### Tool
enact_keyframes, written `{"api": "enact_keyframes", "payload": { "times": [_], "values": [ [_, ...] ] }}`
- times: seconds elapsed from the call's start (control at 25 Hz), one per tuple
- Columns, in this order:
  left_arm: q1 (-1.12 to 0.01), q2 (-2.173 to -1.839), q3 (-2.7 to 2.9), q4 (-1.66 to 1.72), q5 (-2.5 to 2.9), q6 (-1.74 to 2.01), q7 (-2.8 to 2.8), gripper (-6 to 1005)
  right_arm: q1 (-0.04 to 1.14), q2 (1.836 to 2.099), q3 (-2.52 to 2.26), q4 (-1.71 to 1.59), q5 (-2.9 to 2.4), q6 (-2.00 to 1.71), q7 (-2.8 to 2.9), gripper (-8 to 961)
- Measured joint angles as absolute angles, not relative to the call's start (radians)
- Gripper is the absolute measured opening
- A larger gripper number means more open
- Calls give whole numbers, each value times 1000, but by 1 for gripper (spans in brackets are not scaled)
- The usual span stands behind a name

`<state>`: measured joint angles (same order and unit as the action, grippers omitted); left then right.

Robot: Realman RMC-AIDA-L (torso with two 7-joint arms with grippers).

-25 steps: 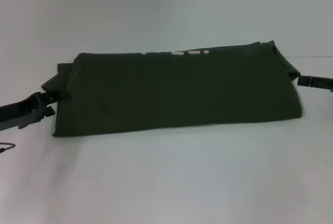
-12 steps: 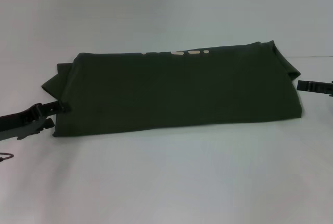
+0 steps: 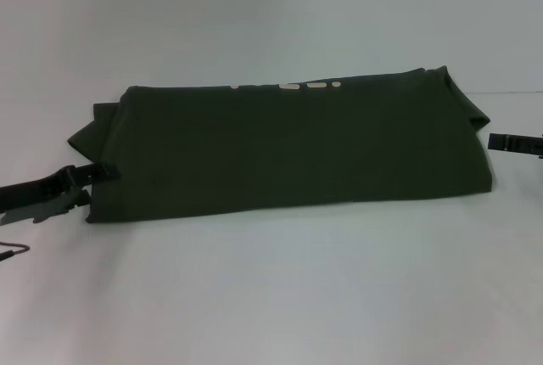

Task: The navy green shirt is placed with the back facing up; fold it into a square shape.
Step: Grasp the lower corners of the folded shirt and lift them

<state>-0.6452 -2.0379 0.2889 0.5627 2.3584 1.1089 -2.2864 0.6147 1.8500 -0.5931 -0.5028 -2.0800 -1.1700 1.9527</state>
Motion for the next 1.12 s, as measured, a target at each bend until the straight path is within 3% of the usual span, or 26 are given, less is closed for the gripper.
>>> {"api": "enact_keyframes", "payload": {
  "times": [1.12],
  "values": [
    [-690, -2028, 345, 483, 2385, 1040, -2261, 802, 617, 1850, -594, -504, -2080, -1172, 1953, 870]
  ]
}}
